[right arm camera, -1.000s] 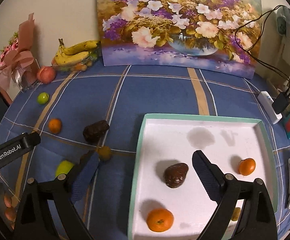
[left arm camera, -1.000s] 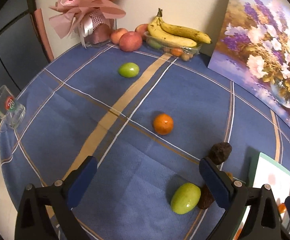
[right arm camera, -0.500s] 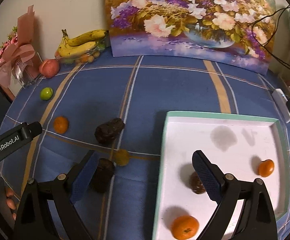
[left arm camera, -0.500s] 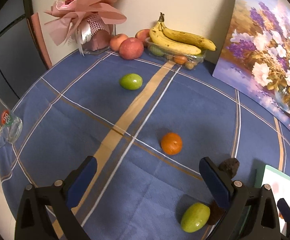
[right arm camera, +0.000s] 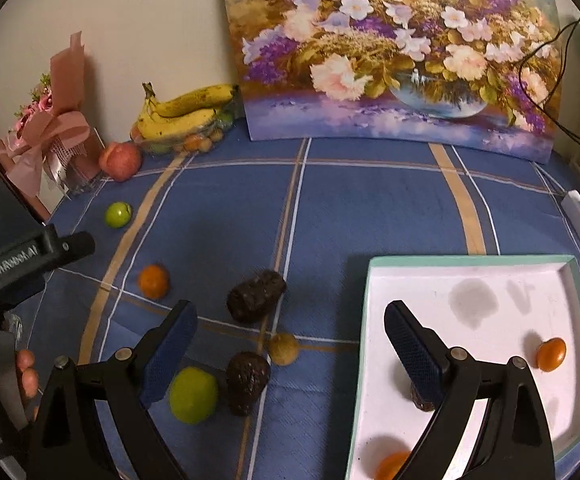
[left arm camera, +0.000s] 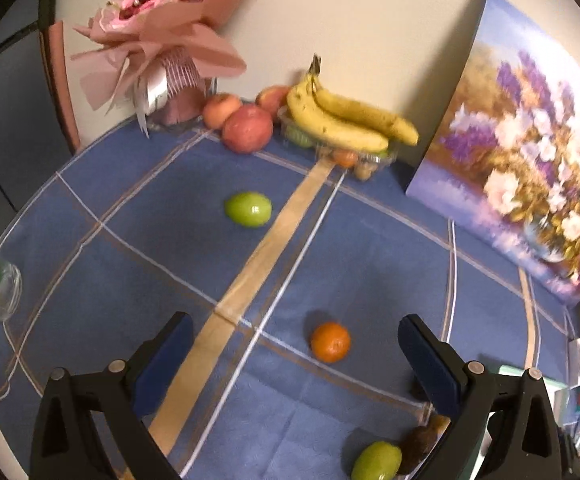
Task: Organize fruits
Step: 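Move both grippers back toward the remaining fruits on the cloth, then grasp a mandarin orange with the left gripper while the right grasps a tan longan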
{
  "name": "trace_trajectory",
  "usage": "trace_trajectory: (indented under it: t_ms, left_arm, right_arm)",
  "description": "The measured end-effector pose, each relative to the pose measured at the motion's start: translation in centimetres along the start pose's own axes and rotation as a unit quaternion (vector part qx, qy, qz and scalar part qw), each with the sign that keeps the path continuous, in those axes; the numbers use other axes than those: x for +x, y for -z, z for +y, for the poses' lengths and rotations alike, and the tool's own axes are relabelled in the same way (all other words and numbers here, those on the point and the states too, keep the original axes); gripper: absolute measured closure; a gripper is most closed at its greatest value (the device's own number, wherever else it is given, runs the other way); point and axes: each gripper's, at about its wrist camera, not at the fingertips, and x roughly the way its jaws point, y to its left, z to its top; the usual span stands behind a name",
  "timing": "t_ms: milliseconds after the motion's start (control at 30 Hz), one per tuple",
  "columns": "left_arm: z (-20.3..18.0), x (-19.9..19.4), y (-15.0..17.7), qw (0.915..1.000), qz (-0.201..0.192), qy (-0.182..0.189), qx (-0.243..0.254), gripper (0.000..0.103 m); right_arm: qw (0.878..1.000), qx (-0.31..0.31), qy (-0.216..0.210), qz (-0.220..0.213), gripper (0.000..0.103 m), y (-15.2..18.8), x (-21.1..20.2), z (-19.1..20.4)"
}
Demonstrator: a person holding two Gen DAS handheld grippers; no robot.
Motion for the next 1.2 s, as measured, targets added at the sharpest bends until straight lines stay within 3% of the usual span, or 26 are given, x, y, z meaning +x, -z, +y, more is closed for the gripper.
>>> trace_trajectory:
  t_ms: [67,200,300,433,500,533,600,733,833,900,967,1200]
  left_arm:
    - [0.3,-0.2,-0.3,0.9999,-0.009,0.006,-0.003,0.000]
    - [0.8,0.5,-0.5,0.9989,0.013,0.043,-0.008,0.000]
    - [0.6,1.1,-0.7,0.9991,0.024,0.036,0.002,0.000]
    - [-0.5,3.2,-0.4,0.9979,0.050,0.028,0.028,0.001]
    - [-1.0,4.8,0.1,0.9966,0.069,0.029,0.034,0.002]
    - [-1.2,5.4,0.3,0.9958,0.078,0.027,0.038,0.002]
    - [-1.6,6.8,0.9,0.9938,0.103,0.018,0.037,0.013]
    - [-1.9,8.6,1.8,0.9909,0.128,0.029,0.031,0.022]
    - [-2.1,9.2,2.2,0.9895,0.137,0.039,0.027,0.039]
    - [-2.3,9.6,2.4,0.9888,0.140,0.043,0.027,0.058]
    - [-2.3,9.7,2.5,0.9882,0.143,0.049,0.024,0.065]
    - [-1.9,9.2,2.4,0.9879,0.144,0.058,0.008,0.066]
  right_arm:
    - [1.000,0.003,0.001,-0.006,0.008,-0.2,-0.1,0.0]
    - [1.000,0.013,-0.003,-0.006,0.009,-0.4,0.0,-0.3]
    - [1.000,0.021,-0.008,0.007,0.033,-0.4,0.7,-0.5]
    - [0.999,0.018,-0.005,0.038,0.038,0.2,2.4,-0.2]
    - [0.998,0.019,-0.009,0.060,0.051,0.6,3.5,0.0]
    - [0.997,0.020,-0.012,0.073,0.053,0.9,4.2,0.1]
    - [0.995,0.021,-0.011,0.094,0.053,1.5,5.3,0.1]
    - [0.991,0.031,-0.014,0.126,0.061,2.2,6.9,-0.2]
    - [0.990,0.039,-0.014,0.131,0.065,2.2,7.2,-0.5]
    - [0.990,0.045,-0.018,0.133,0.068,2.2,7.4,-0.7]
    - [0.989,0.051,-0.022,0.134,0.075,2.2,7.4,-0.9]
    - [0.989,0.065,-0.032,0.132,0.077,2.3,7.3,-1.4]
